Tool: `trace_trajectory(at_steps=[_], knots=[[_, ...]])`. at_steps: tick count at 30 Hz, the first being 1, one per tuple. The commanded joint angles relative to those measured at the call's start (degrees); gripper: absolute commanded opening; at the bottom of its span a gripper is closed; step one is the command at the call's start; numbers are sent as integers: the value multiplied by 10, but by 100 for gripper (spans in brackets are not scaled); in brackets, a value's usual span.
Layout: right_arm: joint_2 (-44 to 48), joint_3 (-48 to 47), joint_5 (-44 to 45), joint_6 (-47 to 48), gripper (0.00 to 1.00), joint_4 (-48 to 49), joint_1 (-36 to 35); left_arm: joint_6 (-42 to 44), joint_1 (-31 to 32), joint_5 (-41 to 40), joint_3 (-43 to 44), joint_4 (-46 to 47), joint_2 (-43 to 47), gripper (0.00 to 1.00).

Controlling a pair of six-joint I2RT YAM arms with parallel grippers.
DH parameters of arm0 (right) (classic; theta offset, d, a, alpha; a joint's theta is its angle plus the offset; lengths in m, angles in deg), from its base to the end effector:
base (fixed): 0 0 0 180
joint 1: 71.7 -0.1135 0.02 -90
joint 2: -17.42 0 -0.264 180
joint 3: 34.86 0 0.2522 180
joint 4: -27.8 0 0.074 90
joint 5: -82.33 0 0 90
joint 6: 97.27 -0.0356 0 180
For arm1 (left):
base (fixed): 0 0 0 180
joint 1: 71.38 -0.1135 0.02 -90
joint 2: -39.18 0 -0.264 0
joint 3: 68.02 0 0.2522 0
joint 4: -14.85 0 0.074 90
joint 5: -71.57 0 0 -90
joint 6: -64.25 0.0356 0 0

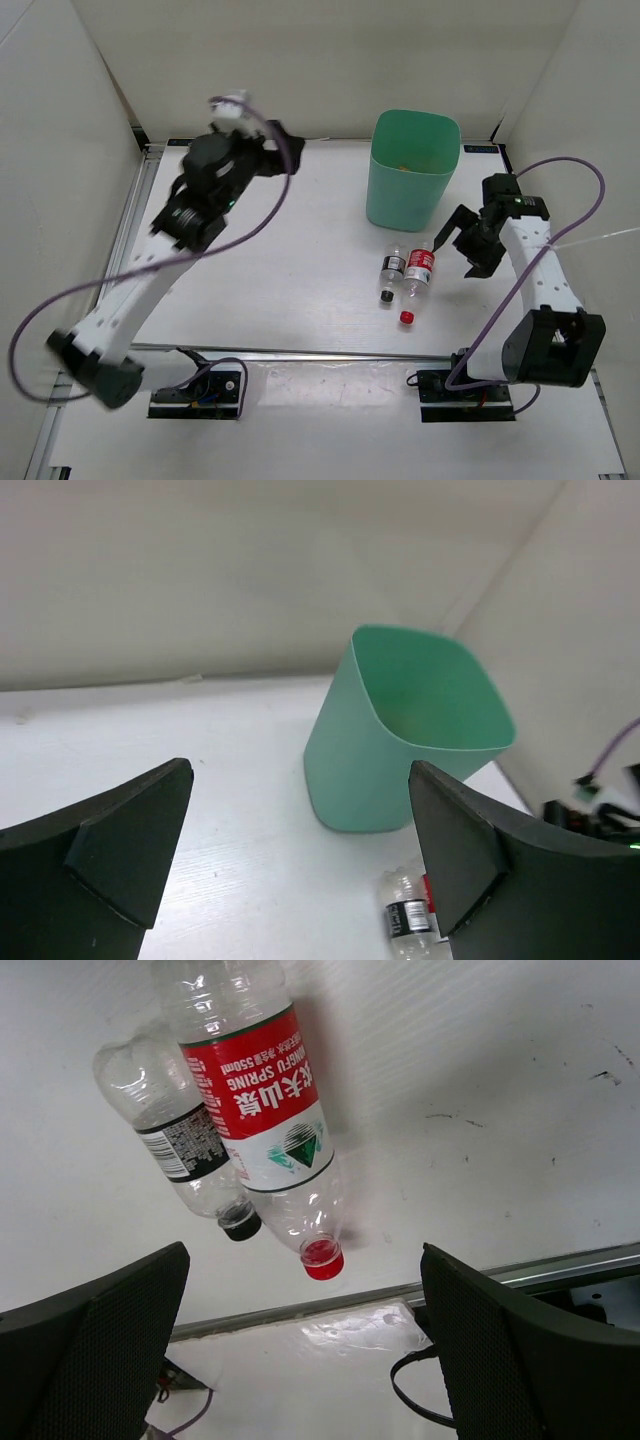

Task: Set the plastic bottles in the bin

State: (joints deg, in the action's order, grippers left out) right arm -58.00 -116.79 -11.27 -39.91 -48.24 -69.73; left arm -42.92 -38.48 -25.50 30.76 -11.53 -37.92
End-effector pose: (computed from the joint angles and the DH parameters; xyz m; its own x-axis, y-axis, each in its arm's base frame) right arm 0.2424 -0.0061 0.2950 -0.7818 0.5655 -0.2628 0.5154 0.8232 0.2382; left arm 0.2579 -0.1617 0.4550 -0.1945 -0.2231 -0.9552 0.3963 0.8729 -0.2846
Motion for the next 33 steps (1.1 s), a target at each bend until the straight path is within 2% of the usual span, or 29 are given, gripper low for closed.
trace_trajectory(at_steps=[1,6,12,15,19,26,33], knots=[[-14,-7,-5,1,100,1,-13,-11,8,-86,-79,-50,113,100],[-24,11,16,16,100,44,-13,-3,8,-86,-73,-157,172,100],[-61,11,-41,23,100,106,-19,-22,8,-73,-101,-207,237,100],[-67,47,-46,23,100,152,-39,-22,8,-79,-78,-242,244,100],[-80,101,-46,10,100,236,-44,7,8,-107,-33,-336,238,100],[-176,63,-12,5,100,242,-82,37,8,-152,-40,-376,238,100],[-235,17,-1,-7,100,228,-82,18,8,-171,-45,-397,226,100]])
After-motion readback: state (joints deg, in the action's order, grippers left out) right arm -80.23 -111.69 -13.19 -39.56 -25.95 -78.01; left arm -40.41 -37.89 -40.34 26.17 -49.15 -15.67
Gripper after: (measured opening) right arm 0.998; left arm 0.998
